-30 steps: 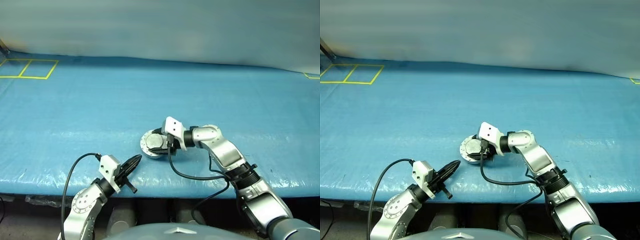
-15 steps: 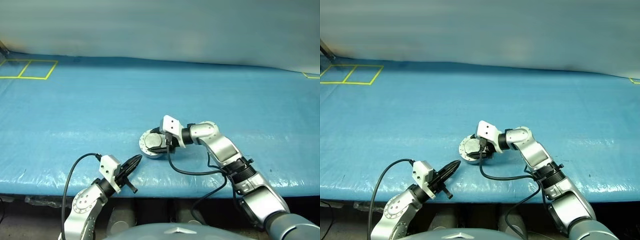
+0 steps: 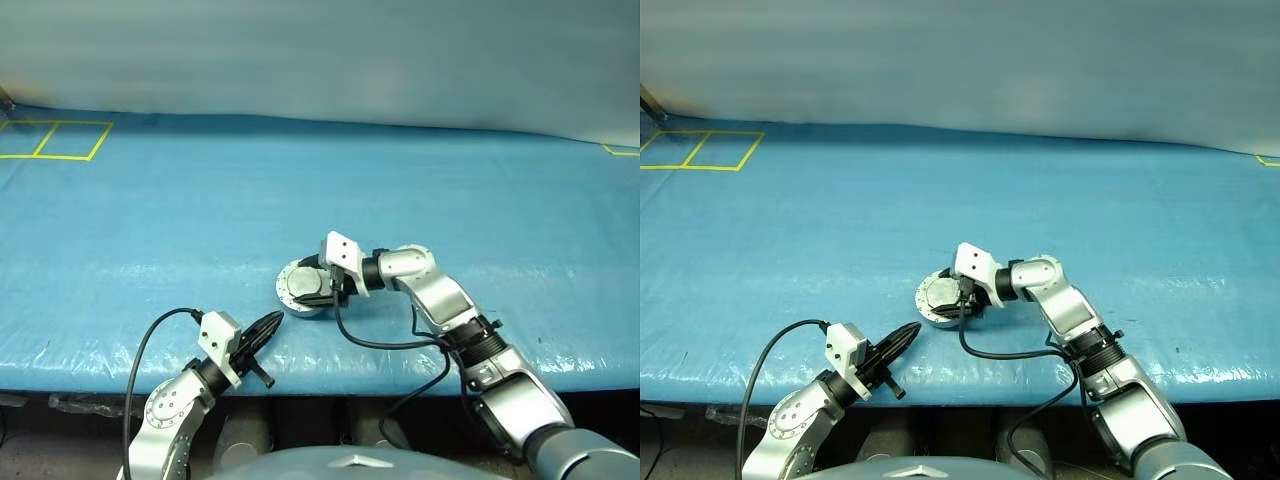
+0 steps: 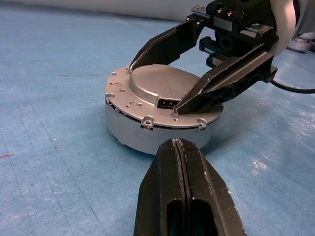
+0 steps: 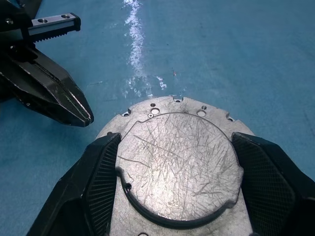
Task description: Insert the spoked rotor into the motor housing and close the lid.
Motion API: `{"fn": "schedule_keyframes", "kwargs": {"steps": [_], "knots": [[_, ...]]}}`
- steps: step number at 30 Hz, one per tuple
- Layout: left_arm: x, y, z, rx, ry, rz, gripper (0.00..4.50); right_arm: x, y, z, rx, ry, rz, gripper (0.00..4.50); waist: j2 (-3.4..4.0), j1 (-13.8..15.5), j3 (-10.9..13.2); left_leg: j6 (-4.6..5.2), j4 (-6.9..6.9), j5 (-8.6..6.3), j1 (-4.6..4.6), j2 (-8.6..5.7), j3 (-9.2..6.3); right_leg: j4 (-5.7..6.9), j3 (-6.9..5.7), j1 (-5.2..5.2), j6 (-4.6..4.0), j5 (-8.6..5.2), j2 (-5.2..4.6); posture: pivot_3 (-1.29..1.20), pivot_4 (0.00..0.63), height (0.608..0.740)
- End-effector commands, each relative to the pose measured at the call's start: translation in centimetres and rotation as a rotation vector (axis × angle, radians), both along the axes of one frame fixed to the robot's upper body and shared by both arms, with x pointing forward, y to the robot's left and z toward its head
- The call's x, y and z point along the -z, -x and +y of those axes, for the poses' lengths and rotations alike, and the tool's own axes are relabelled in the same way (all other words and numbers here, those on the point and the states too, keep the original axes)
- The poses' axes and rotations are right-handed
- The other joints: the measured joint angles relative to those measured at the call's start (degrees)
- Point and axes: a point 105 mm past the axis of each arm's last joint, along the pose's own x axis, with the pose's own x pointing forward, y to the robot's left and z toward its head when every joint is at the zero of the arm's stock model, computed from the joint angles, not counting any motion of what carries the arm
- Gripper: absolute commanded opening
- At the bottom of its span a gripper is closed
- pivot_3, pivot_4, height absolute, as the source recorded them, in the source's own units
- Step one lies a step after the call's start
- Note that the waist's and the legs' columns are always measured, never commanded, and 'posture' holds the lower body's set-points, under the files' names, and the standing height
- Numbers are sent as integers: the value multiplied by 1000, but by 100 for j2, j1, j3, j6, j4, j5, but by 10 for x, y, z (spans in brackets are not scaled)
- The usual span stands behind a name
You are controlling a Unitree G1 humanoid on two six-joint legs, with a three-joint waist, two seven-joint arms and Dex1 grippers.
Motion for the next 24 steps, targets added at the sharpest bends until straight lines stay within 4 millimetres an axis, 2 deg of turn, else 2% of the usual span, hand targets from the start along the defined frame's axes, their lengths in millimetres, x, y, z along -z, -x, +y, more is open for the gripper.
{"fn": "schedule_keyframes", "kwargs": {"steps": [1,7,14,23,24], "knots": [[-6,0,0,9,8,-25,0,14,3,0,13,11,19,3265,0,-6,0,0,0,0,1,0,0,0,0,0,1,-1,0,0,150,740],[-7,-3,0,16,2,-31,0,24,2,-3,14,64,-3,3265,1,-9,0,-2,0,2,16,3,-2,4,1,4,22,-13,0,0,150,740],[-8,-4,0,23,-1,-32,0,34,2,-9,26,161,104,3265,6,-5,-3,-6,-3,-1,48,3,0,3,0,10,20,-16,-37,0,150,740],[-10,-6,-1,25,-1,-32,0,36,2,-12,22,210,120,3265,11,6,-8,-6,-7,-1,48,-4,1,1,-3,12,16,-13,-51,0,150,740],[-10,-6,-1,25,-2,-32,0,38,-3,-14,57,227,106,3265,11,6,-8,-7,-7,-1,48,-3,1,1,-3,12,19,-15,-52,0,150,740]]}}
